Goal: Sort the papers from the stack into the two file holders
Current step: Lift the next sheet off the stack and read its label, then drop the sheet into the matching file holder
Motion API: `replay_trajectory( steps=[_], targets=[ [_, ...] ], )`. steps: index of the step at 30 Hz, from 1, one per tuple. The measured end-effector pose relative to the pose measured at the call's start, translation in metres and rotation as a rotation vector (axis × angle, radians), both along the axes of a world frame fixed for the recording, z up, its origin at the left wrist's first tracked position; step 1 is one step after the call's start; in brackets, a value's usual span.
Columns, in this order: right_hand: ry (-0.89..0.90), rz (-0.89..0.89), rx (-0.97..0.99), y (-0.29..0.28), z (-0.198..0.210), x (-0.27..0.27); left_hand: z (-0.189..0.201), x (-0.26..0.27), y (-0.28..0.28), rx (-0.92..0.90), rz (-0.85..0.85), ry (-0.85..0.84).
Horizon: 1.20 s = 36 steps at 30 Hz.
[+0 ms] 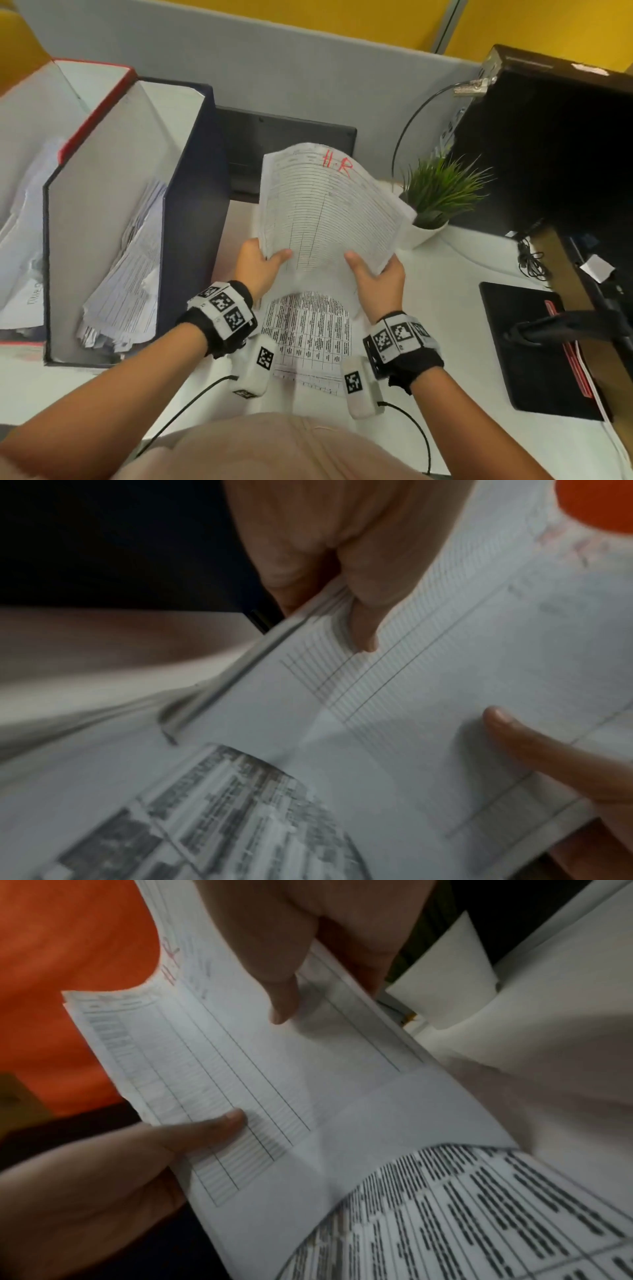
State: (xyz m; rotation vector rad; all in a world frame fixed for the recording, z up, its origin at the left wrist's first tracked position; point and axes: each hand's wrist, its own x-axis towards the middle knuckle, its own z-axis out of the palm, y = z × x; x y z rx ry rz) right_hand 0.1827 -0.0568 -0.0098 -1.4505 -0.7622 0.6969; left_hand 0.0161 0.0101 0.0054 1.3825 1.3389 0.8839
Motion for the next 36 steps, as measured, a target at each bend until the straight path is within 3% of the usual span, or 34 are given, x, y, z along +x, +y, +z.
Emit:
replay_trajectory(
  steps=[2,5,8,11,17,23,27,30,33,36],
  targets=[
    [-0.075,0.038,-0.064,0.001,-0.006,-0.004,-0.001,0.002,0.001,-0.052,-0.005,0.023],
    [-0.091,0.02,-0.073,0.005,0.0,-0.003,0.01,0.001,0.003,0.007,-0.002,0.029],
    [-0.062,-0.002,-0.032,0.01,0.015,0.001,0.035,-0.006,0.005,0.102,0.015,0.018],
    [-0.09,0.102,0.049,0.012,0.025,0.004,0.07,-0.025,0.009,0.186,0.001,0.051],
    [-0.186,0.274,-0.035,0.002,0.001,0.012,0.131,-0.11,0.026,0.165,0.096,0.147],
    [-0.301,0.224,-0.282,-0.012,-0.046,0.027,0.162,-0.221,0.035,0.118,0.322,0.275],
    [-0.445,0.122,-0.369,-0.02,-0.063,0.032,0.165,-0.282,0.046,0.069,0.423,0.321],
    [-0.546,0.089,-0.517,-0.026,-0.072,0.033,0.154,-0.308,0.062,0.005,0.459,0.516],
    [-0.586,0.087,-0.631,-0.032,-0.078,0.032,0.133,-0.309,0.074,-0.04,0.417,0.723],
    [-0.642,0.105,-0.639,-0.036,-0.08,0.028,0.109,-0.297,0.082,0.04,0.32,0.84]
  ],
)
